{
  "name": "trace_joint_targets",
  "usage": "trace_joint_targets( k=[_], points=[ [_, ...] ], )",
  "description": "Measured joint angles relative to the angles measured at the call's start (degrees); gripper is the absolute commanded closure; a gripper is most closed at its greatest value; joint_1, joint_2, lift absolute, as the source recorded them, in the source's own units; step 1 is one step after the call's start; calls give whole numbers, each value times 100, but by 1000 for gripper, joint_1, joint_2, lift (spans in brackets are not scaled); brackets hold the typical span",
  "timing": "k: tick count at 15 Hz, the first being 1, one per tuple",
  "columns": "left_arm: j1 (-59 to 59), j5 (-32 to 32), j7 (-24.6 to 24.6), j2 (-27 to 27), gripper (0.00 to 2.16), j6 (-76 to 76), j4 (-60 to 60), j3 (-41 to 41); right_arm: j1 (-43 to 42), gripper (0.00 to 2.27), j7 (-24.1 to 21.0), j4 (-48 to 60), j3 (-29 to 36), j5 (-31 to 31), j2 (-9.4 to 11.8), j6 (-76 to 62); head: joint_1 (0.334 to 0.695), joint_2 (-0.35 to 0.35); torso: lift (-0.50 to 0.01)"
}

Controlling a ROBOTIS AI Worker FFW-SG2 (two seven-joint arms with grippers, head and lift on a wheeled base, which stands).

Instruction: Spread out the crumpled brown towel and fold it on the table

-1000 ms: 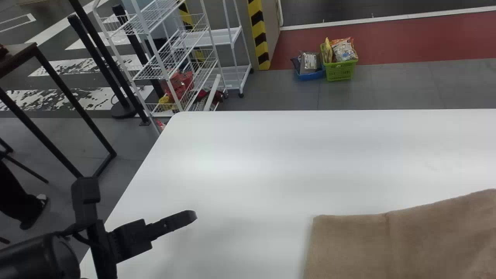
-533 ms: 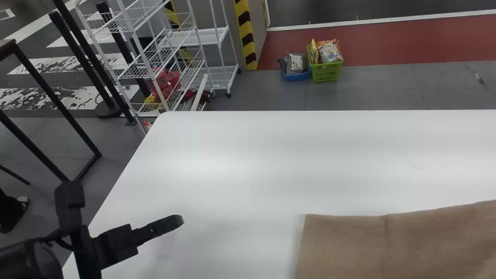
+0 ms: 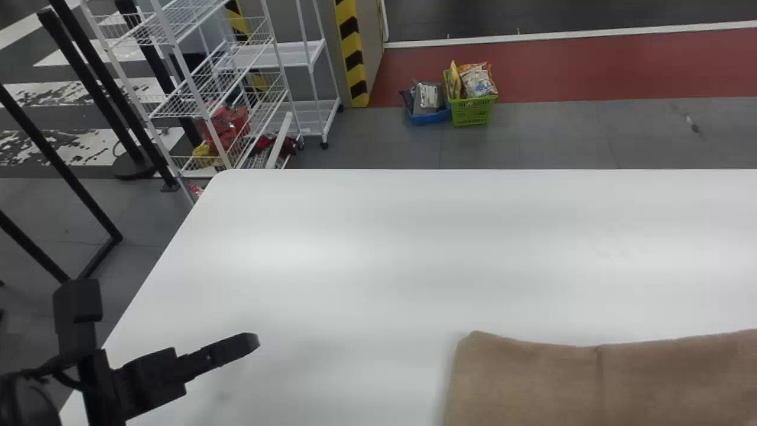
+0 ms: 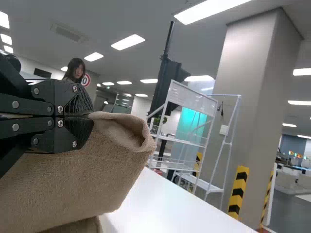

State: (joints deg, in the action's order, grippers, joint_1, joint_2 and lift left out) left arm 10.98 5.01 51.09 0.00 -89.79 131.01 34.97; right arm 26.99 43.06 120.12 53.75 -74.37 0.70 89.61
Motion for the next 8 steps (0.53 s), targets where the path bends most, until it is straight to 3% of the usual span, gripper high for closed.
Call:
trace_joint_targets(
  k=[8],
  points=[
    [120, -4, 18, 0, 83, 0, 45, -1, -74, 1281, 632, -643, 115, 1373, 0, 0, 695, 95, -127]
  ],
)
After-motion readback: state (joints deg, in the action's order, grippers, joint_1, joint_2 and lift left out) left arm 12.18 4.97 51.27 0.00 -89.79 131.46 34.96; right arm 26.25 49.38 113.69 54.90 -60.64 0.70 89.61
